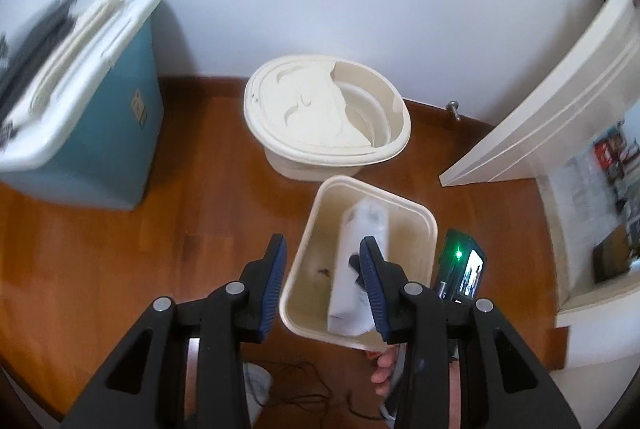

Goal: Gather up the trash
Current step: 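Carry the green case to the beige wastebasket and open the left tool, then grasp the steel wool with the left tool while the right tool grasps the brown Zobo box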

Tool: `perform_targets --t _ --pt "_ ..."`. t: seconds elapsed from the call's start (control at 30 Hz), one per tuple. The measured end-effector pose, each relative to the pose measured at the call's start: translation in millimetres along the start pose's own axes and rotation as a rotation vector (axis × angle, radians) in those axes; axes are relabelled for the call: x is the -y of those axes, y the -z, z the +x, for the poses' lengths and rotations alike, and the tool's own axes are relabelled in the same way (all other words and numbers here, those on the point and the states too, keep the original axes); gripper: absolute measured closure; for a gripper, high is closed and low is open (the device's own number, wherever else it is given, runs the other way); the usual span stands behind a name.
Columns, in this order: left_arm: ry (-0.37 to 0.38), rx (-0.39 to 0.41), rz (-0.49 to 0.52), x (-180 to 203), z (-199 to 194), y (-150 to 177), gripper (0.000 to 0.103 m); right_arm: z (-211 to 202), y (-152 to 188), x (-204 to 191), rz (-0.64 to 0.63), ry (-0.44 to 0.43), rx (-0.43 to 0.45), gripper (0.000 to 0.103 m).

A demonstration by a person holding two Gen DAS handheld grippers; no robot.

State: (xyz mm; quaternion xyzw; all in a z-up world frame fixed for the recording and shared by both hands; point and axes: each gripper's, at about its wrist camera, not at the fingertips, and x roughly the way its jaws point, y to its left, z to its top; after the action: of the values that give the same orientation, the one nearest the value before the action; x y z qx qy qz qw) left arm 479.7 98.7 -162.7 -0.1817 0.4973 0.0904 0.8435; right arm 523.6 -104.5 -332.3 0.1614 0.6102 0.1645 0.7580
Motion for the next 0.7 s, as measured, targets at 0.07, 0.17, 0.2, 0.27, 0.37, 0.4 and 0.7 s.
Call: perform_targets --t 0.07,0.17,0.2,0.27,0.37,0.4,0.7 --pt "0.014 0.002 0.024 8 1 2 0.066 -6 1 8 0.038 0.007 -0.006 0.005" --pt "0.038 -0.007 0.072 21 0 12 0.066 -40 13 23 0.057 -0.085 -0.019 0.004" --pt "0.051 -0.016 0.091 26 -2 18 0.066 -50 16 27 0.051 -0.097 -0.019 0.004" --pt "0.07 -0.047 0.15 42 4 32 0.066 -86 30 46 0.048 -0.112 -0.007 0.004" --pt "0.075 -0.109 0.299 75 21 64 0.066 -144 64 103 0.08 -0.075 0.001 0.004" --pt "0.071 -0.13 0.347 87 29 76 0.066 -161 77 129 0.103 -0.034 0.006 0.003" --pt "0.191 -0.388 0.841 201 137 239 0.034 -247 202 357 0.438 0.175 0.178 0.003"
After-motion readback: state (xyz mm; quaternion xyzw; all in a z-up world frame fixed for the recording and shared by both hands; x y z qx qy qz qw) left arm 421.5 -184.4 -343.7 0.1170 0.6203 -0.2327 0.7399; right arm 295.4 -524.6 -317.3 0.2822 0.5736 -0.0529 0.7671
